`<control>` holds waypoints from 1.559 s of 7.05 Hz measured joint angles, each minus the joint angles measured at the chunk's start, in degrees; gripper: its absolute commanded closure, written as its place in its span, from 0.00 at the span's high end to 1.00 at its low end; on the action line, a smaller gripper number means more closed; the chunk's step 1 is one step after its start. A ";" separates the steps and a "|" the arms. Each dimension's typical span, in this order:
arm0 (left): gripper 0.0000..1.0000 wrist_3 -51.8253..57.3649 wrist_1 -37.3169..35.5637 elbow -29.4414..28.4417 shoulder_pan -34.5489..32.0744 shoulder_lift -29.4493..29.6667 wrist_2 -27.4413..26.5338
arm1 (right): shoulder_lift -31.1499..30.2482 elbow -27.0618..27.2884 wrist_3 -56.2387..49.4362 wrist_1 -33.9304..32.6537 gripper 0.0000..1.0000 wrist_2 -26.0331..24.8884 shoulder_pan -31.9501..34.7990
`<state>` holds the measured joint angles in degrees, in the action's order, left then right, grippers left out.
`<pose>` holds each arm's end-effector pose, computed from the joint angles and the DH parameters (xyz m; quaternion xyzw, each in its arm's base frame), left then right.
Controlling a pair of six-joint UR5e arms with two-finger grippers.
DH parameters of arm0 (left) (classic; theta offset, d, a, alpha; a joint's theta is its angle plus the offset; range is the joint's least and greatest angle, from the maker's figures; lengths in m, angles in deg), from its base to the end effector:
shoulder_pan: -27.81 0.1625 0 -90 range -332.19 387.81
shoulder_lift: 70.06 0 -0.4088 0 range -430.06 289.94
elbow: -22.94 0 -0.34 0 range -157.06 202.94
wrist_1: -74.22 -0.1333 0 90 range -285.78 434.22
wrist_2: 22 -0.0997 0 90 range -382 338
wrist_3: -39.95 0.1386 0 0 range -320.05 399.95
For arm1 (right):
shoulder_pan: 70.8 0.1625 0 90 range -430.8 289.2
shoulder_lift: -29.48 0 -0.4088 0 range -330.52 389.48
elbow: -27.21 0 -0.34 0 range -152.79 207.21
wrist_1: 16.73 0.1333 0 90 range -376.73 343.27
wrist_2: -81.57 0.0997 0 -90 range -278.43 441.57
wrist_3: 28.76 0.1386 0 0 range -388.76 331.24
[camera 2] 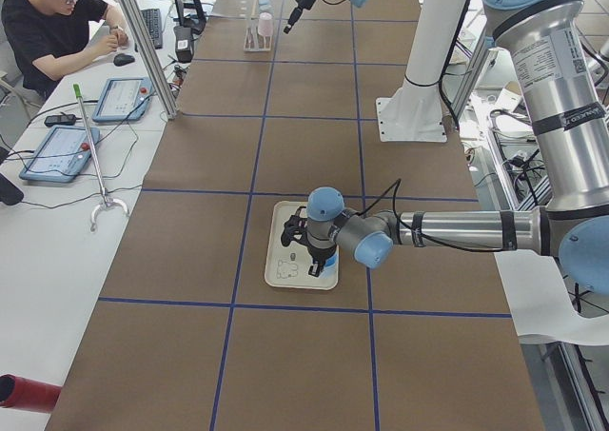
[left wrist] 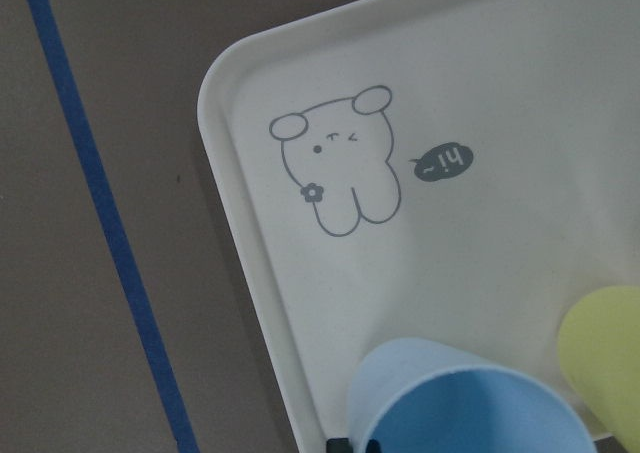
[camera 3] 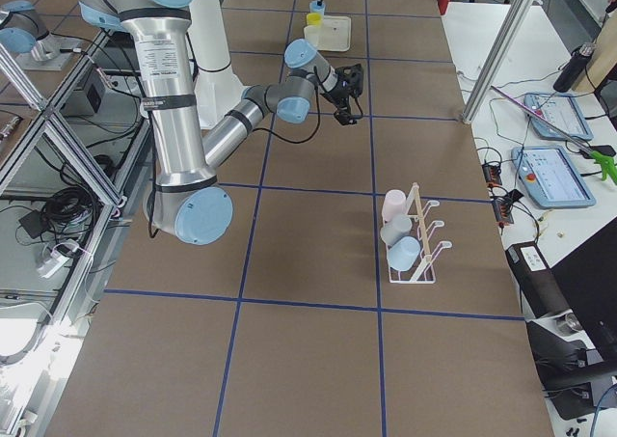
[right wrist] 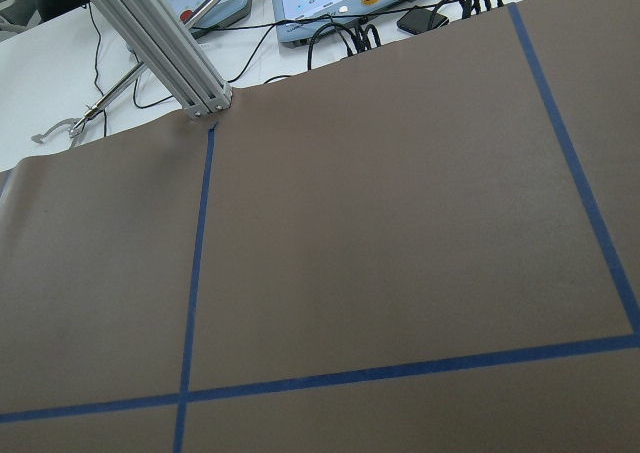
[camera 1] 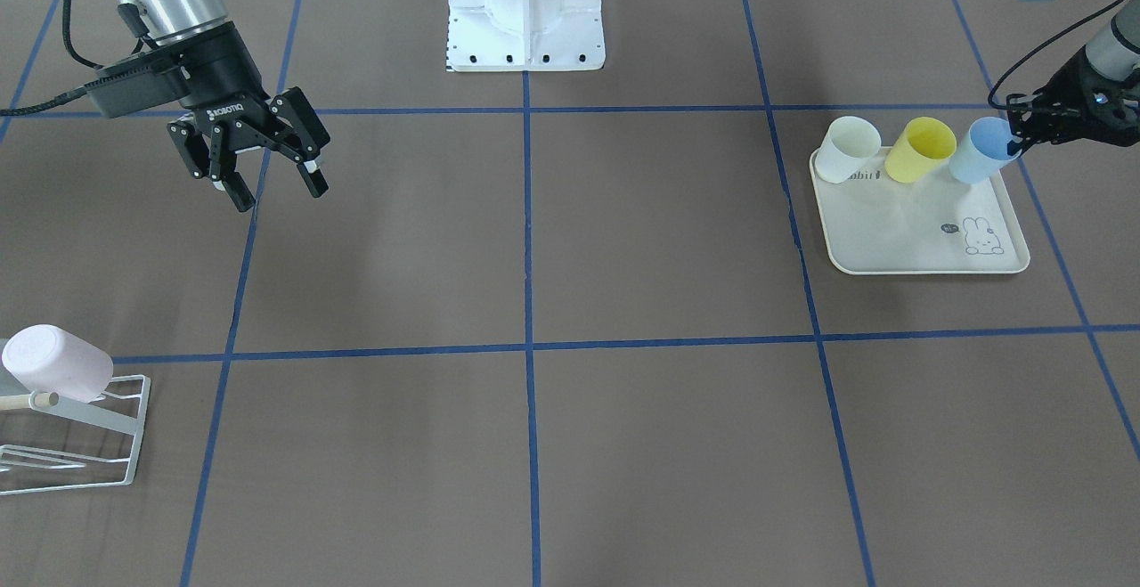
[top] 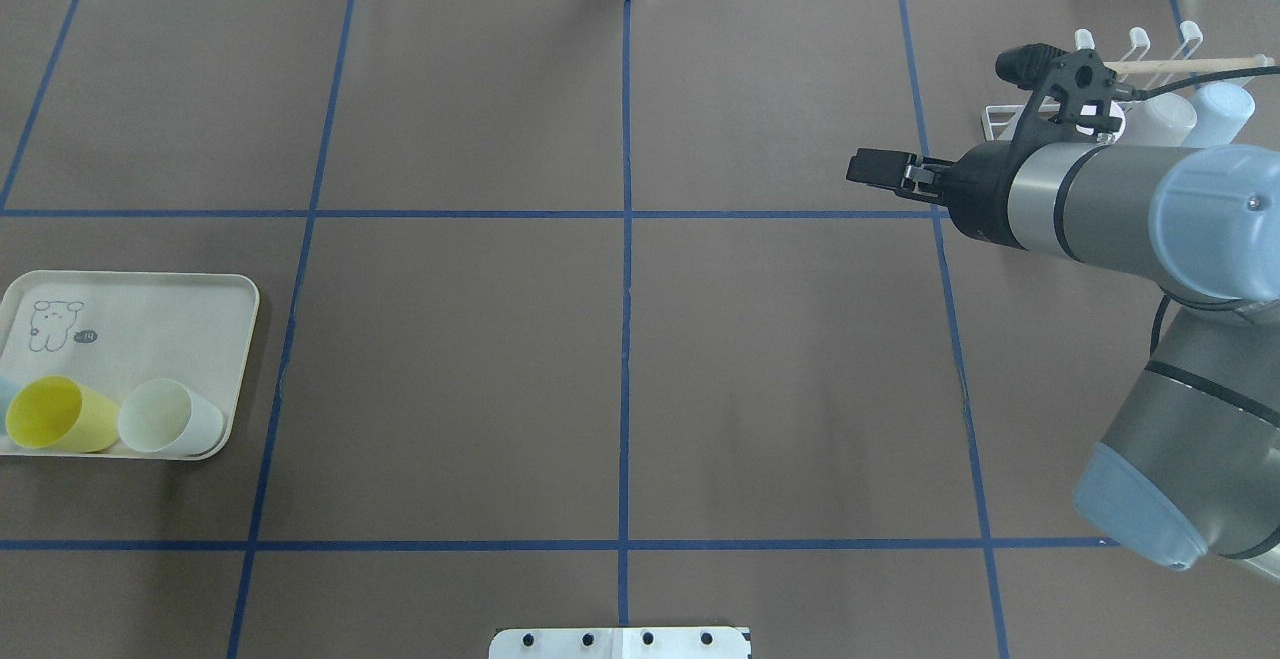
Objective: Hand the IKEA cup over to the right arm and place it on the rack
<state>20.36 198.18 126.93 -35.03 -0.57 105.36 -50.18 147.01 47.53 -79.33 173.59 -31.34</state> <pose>0.1086 -0.3195 0.6358 0.0828 0.3747 0.1365 0.9133 -0.3040 -0.4165 0.3063 0.2356 -0.5036 0.1756 0.8124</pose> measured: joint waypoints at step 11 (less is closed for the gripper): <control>0.00 -64.87 -0.71 -2.63 4.95 37.60 -13.34 | 4.32 -1.98 4.12 0.64 1.00 -0.56 -0.38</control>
<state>-44.51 197.47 124.29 -30.08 37.04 92.02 -45.86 145.02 51.65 -78.69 173.03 -31.72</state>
